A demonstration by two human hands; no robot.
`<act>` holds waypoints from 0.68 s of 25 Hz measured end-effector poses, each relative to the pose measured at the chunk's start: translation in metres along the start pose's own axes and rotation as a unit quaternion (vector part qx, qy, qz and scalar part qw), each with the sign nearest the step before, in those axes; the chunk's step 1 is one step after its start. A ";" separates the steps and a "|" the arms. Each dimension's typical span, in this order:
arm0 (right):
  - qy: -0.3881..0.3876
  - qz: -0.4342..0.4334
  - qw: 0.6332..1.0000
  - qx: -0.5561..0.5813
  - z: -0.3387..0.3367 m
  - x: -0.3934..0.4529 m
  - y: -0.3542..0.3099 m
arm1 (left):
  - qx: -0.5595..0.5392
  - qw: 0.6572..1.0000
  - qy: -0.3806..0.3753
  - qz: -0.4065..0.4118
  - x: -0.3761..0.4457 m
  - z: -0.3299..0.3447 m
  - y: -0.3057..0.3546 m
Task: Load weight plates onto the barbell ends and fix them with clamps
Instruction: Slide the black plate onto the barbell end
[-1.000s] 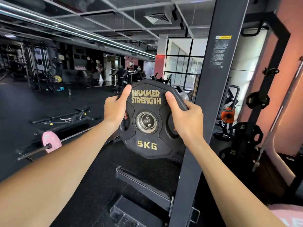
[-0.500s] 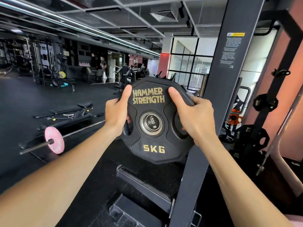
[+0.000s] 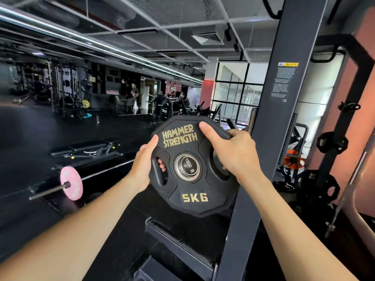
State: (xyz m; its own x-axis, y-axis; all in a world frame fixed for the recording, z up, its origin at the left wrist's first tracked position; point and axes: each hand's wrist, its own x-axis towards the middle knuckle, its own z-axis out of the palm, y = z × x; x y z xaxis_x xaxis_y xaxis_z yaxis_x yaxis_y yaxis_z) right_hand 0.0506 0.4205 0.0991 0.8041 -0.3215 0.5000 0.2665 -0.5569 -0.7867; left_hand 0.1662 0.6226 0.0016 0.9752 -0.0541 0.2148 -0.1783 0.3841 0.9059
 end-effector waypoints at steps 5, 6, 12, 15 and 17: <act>0.022 -0.002 1.000 -0.015 0.003 0.002 0.000 | -0.026 0.996 -0.089 -0.002 0.009 -0.004 -0.009; 0.033 0.000 0.999 -0.014 0.003 0.000 0.000 | -0.020 0.995 -0.099 -0.007 0.010 -0.003 -0.007; 0.112 0.012 0.994 0.010 0.011 -0.014 0.009 | 0.034 0.991 -0.126 0.009 0.028 0.004 0.006; 0.158 0.035 0.986 0.023 0.016 -0.020 0.010 | 0.078 0.982 -0.172 0.021 0.036 0.004 0.015; 0.173 0.033 0.984 0.029 0.018 -0.024 0.014 | 0.090 0.978 -0.184 0.032 0.040 0.005 0.017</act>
State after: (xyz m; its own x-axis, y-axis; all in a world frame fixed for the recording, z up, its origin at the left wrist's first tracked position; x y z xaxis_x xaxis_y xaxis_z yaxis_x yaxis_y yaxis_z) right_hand 0.0443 0.4343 0.0697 0.5936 -0.6028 0.5332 0.2585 -0.4846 -0.8357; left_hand 0.2019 0.6229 0.0275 0.8539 -0.3759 0.3600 -0.2897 0.2313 0.9288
